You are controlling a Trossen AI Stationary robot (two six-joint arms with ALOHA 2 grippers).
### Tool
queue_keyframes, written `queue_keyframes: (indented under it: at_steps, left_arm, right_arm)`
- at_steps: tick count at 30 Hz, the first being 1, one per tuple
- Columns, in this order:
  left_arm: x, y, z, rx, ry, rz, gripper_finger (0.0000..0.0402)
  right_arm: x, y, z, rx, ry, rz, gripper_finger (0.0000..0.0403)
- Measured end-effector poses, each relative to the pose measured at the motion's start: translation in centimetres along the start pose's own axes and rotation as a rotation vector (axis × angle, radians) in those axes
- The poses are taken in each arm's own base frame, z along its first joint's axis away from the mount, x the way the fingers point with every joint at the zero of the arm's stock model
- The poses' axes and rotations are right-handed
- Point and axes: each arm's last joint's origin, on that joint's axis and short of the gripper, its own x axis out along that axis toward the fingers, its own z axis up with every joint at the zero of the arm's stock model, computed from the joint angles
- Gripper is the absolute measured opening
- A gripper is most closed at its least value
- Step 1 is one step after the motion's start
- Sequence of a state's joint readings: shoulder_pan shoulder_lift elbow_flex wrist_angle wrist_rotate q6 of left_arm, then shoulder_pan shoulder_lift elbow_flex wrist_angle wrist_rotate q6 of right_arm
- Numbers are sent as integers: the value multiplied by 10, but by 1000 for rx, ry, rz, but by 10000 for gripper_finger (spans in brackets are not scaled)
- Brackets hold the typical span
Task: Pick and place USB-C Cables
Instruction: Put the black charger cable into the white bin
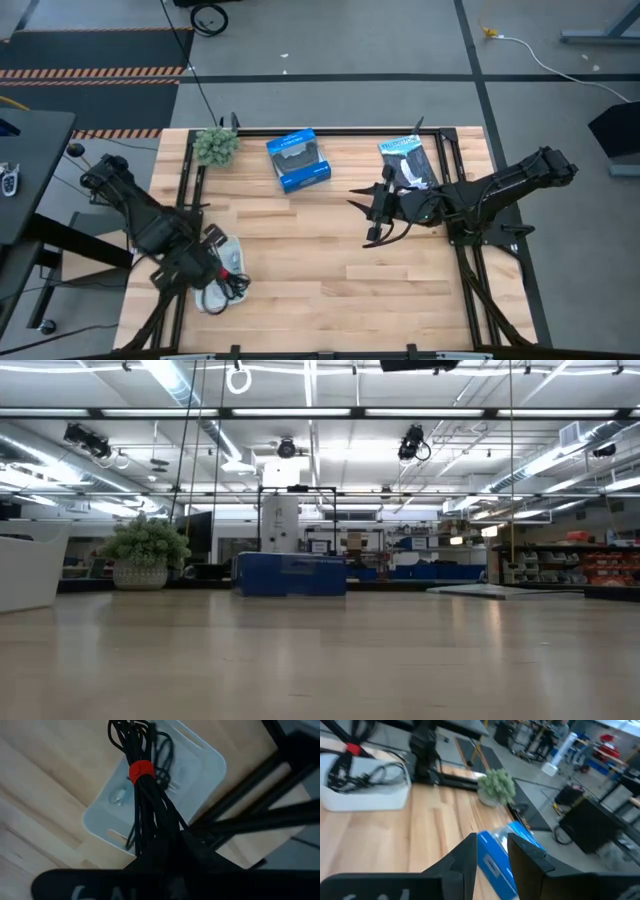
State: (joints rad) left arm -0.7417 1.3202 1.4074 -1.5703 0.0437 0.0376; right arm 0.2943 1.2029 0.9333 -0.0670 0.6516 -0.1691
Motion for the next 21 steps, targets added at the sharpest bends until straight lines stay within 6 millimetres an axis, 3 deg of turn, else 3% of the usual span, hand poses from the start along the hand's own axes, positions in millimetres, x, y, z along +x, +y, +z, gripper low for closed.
queue_keyframes:
  at_steps: [10, 21]
  left_arm:
    - [21, -21, -7, 67, 86, 3, 30]
    - [57, -16, -17, 363, 256, 113, 37]
  right_arm:
    - [0, 4, 4, 22, -45, 57, 114]
    - [0, 5, 5, 30, -59, 72, 114]
